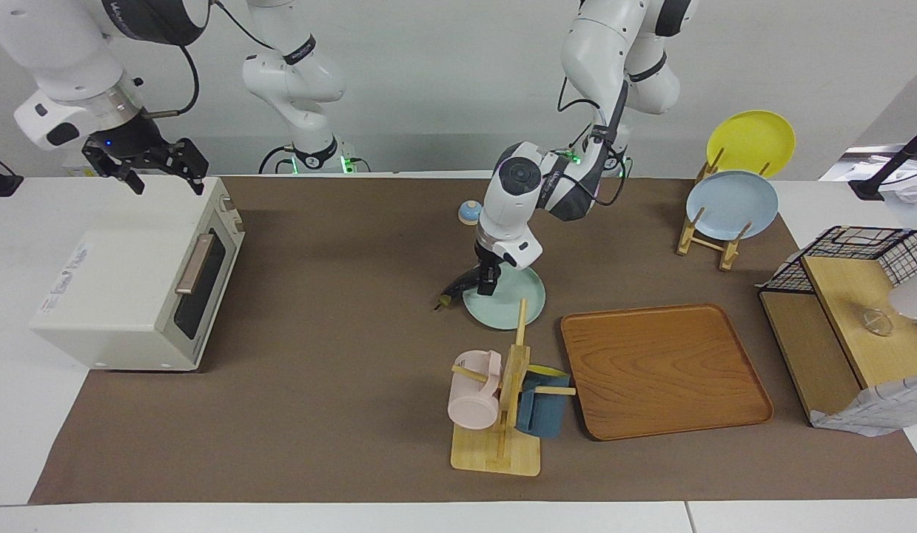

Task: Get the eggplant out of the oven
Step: 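Carry the eggplant with the left gripper over the wooden tray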

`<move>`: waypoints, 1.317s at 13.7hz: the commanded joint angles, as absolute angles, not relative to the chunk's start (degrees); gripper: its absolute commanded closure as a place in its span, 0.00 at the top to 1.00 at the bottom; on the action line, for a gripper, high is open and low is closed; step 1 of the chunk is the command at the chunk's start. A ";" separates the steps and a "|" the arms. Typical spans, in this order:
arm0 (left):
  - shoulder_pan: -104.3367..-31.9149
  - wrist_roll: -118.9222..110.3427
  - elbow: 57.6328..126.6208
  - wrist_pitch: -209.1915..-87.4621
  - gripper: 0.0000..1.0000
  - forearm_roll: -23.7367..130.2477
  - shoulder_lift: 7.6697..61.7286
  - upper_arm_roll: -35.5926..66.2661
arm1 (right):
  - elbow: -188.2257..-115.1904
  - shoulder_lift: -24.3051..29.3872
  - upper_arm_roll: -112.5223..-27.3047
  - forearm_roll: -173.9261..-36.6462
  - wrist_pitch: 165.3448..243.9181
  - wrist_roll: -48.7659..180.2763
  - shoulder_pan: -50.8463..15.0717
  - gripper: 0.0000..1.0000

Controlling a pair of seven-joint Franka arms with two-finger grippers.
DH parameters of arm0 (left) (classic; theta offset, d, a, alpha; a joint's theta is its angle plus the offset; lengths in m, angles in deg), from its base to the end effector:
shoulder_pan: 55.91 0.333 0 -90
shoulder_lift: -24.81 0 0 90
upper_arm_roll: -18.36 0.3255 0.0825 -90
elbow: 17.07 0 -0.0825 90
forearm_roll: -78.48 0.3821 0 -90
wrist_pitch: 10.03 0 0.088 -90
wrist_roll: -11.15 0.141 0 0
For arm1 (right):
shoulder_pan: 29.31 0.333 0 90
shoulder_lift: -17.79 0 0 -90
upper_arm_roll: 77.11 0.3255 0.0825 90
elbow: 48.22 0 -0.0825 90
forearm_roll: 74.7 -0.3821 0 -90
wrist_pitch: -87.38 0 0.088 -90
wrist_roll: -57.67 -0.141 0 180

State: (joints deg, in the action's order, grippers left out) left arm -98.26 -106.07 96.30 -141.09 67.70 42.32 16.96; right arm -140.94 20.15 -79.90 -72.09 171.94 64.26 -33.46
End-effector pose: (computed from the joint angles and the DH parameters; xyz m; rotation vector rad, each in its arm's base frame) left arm 0.4336 -0.4271 0.2909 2.3684 2.0091 -0.2284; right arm 0.5202 -0.0706 0.5927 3.1059 -0.0124 -0.1643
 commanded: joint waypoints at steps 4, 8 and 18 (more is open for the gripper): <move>-96.88 -100.59 92.19 -130.30 0.06 67.23 41.26 17.40 | -142.26 21.92 -81.77 -73.64 171.50 64.52 -32.21 1.00; -83.81 -83.41 90.94 -128.67 0.01 74.41 38.61 17.66 | -142.26 21.93 -81.77 -73.64 170.88 64.44 -33.00 1.00; -61.80 -0.04 75.40 -132.30 0.03 80.14 53.11 17.57 | -142.26 21.93 -81.77 -73.64 170.88 64.44 -32.48 1.00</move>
